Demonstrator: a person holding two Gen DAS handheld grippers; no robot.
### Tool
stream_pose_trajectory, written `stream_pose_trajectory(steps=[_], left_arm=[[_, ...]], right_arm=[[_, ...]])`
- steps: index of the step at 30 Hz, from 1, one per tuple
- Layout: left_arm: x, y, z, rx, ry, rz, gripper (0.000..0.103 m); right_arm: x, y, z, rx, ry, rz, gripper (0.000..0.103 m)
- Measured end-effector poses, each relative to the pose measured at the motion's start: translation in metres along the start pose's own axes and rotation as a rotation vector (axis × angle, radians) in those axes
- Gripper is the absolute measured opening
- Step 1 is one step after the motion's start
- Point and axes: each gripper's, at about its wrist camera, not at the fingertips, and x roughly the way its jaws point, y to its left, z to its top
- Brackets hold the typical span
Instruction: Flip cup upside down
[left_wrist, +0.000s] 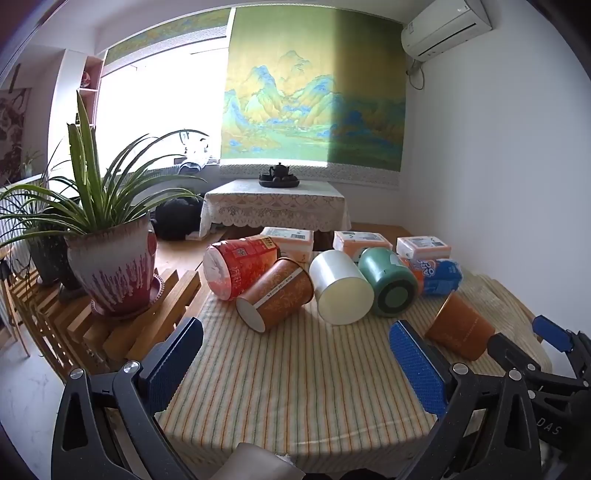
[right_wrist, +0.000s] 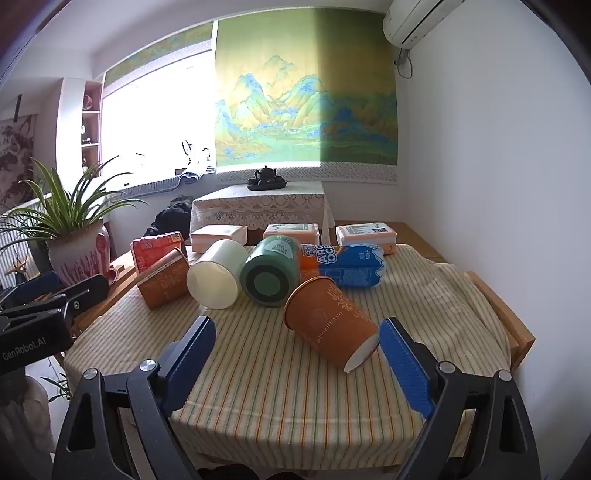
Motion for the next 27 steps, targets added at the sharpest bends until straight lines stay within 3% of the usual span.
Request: stream_pose_trajectory(steps=[7, 8, 27], left_arm=[[0.002, -0.005, 0.000, 0.017, -0.029, -0.003, 0.102], [-0.003, -0.009, 0.003, 0.009, -0.029, 0.033, 0.102], [-0.003, 0.001, -0.001, 0.000, -0.036, 0.017, 0.102]], right_arm=[[-0.001, -0.007, -0.005, 0.012, -0.010, -0.009, 0.088], [-0.002, -0.008, -0.006, 0.013, -0.011, -0.011, 0.088], [-0.003, -0.006, 0.002, 0.022, -0.024, -0.067, 0.088]])
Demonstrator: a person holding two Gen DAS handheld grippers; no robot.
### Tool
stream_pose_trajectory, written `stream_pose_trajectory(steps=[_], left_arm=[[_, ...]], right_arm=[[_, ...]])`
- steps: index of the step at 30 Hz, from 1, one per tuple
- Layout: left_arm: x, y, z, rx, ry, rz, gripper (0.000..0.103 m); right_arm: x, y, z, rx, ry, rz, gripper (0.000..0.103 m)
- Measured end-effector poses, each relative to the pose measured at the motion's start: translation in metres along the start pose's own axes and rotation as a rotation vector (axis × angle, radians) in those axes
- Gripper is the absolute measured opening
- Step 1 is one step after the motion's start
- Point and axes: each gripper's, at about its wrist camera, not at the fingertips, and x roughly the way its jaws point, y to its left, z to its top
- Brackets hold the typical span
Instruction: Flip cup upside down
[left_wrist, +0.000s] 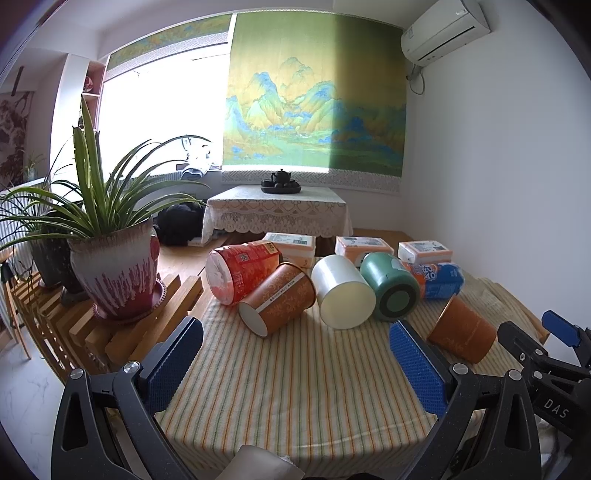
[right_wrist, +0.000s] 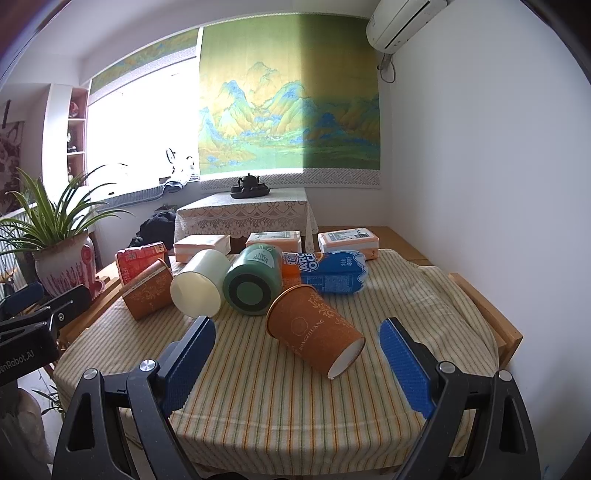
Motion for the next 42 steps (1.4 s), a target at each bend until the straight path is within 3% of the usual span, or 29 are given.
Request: stream_pose_trajectory(steps=[42], left_arm=[[0.0028, 0.0057, -0.0020, -0.002, 0.008, 0.003, 0.102]], right_arm=[[0.0030, -0.0025, 0.0002, 0.010, 0.005, -0.002, 0.088]])
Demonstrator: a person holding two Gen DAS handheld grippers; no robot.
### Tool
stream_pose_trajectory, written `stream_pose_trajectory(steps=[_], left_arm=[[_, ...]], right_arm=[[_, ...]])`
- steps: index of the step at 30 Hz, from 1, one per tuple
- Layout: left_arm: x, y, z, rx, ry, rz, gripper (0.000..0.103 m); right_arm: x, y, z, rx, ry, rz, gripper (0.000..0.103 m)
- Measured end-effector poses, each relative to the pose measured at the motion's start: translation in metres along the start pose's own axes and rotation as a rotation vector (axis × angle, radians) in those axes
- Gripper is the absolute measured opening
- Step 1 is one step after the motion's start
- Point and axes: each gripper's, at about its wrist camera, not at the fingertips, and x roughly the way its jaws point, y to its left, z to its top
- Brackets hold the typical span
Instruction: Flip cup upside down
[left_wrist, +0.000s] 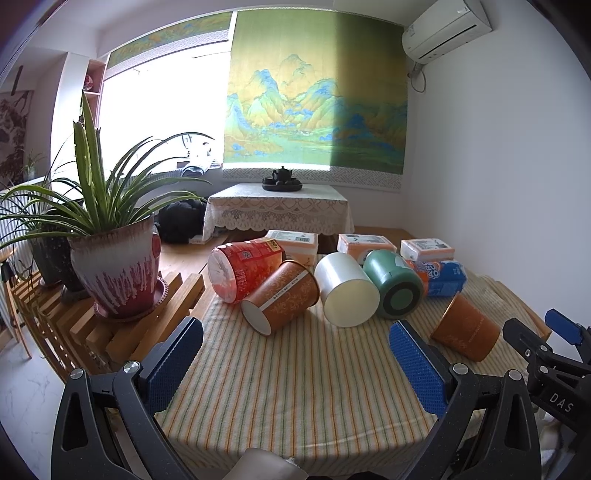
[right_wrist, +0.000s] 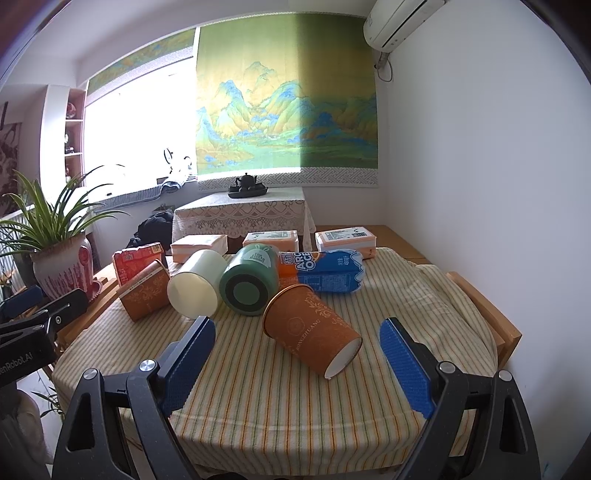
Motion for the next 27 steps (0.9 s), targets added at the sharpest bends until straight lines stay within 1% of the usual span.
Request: stream_pose_trajectory(steps=[11, 18, 24, 27], left_arm=[[0.002, 0.002, 0.001, 0.015, 0.005, 0.007, 0.102], [0.014, 0.005, 0.004, 0.050, 0.044, 0.003, 0.102], [0.032, 0.013, 0.013, 0.081, 0.077, 0.010, 0.102], [0.043, 0.018, 0.021, 0.114, 0.097, 0.014, 0.102]], right_arm=[[0.000, 0.001, 0.000, -0.004, 0.002, 0.003, 0.088], [0.003, 0.002, 0.001, -0.006, 0.012, 0.009, 0.088], [0.009, 0.003, 0.005, -0.023, 0.019, 0.021, 0.088], [0.011, 0.002, 0.007, -0.025, 0.016, 0.024, 0.088]])
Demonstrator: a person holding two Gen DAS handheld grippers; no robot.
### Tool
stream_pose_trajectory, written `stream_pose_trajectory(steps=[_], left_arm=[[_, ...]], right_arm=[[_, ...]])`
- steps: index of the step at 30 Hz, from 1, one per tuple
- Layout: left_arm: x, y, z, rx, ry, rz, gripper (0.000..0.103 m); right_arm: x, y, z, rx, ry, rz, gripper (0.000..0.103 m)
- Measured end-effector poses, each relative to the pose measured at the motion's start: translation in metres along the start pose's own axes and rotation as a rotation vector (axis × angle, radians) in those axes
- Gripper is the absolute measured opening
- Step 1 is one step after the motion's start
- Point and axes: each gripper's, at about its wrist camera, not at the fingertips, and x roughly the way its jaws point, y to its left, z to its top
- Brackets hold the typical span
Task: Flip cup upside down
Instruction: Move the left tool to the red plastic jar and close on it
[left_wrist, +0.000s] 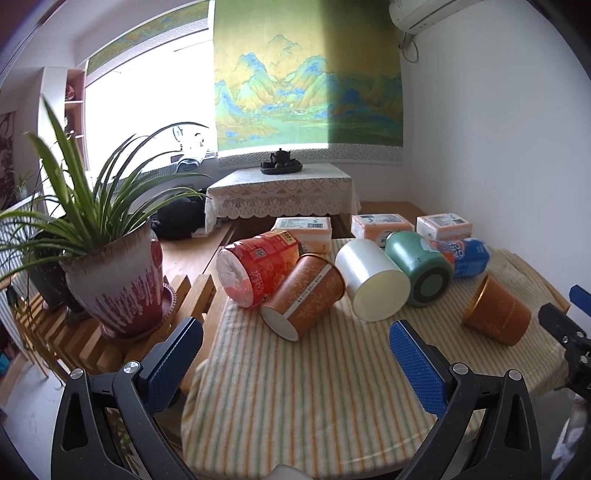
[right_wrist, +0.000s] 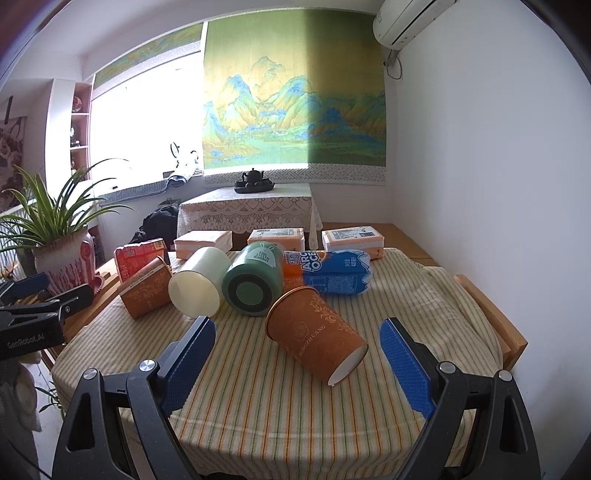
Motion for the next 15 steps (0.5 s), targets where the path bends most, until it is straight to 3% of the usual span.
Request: stream_pose_trajectory(steps=[8, 15], left_arm=[[0.045, 0.009, 0.045, 0.180, 0.106, 0.007, 0.102], [0.098, 0.025, 0.079, 0.234, 0.261, -0.035, 0.102]], right_arm=[[0.008, -0.006, -0.002, 0.019, 0.011, 0.009, 0.088], [0.015, -0.015, -0.005, 0.043, 0.032, 0.014, 0.088]])
